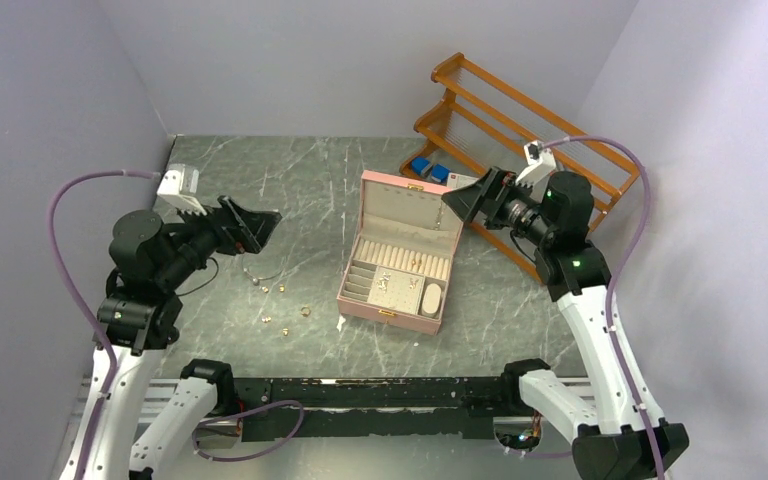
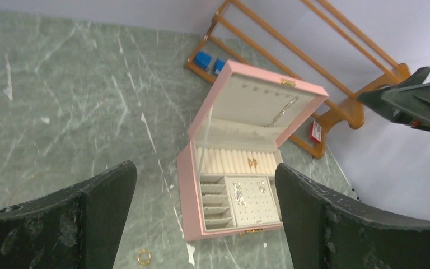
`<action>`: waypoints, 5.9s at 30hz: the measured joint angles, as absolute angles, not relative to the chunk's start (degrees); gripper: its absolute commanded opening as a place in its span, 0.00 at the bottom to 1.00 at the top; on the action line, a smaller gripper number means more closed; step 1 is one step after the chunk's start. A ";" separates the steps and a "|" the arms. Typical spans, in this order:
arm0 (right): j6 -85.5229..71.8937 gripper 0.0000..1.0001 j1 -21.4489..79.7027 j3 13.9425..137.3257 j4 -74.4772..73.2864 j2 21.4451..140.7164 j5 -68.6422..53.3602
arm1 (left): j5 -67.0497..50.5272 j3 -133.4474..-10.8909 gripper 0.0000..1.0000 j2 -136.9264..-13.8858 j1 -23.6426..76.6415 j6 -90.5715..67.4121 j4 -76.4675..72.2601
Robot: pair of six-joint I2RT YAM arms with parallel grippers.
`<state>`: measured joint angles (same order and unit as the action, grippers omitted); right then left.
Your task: Organize the mixed jewelry
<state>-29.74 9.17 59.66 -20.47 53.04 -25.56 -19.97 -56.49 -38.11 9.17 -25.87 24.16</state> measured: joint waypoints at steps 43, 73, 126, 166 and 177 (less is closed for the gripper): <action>-21.17 0.23 54.65 65.58 -9.21 80.82 -10.46 | 17.82 -33.19 0.42 -73.95 8.88 -51.86 17.78; -20.93 0.18 56.05 66.43 -10.83 80.82 -6.81 | 16.10 -38.06 0.34 -78.43 8.80 -45.58 23.57; -41.06 0.61 56.12 64.38 4.67 87.46 3.97 | -17.37 -37.78 0.06 -49.28 8.78 -54.41 20.51; -26.39 0.00 52.66 62.33 11.84 80.44 -1.19 | -27.33 -42.48 0.89 -49.71 8.78 -47.00 16.08; -16.60 0.00 43.81 57.60 5.43 68.53 -19.88 | -37.47 -42.50 0.88 -48.99 8.78 -45.08 4.12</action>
<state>-16.60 43.81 57.60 5.43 68.53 -19.88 -37.47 -42.50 -48.99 8.78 -45.08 4.12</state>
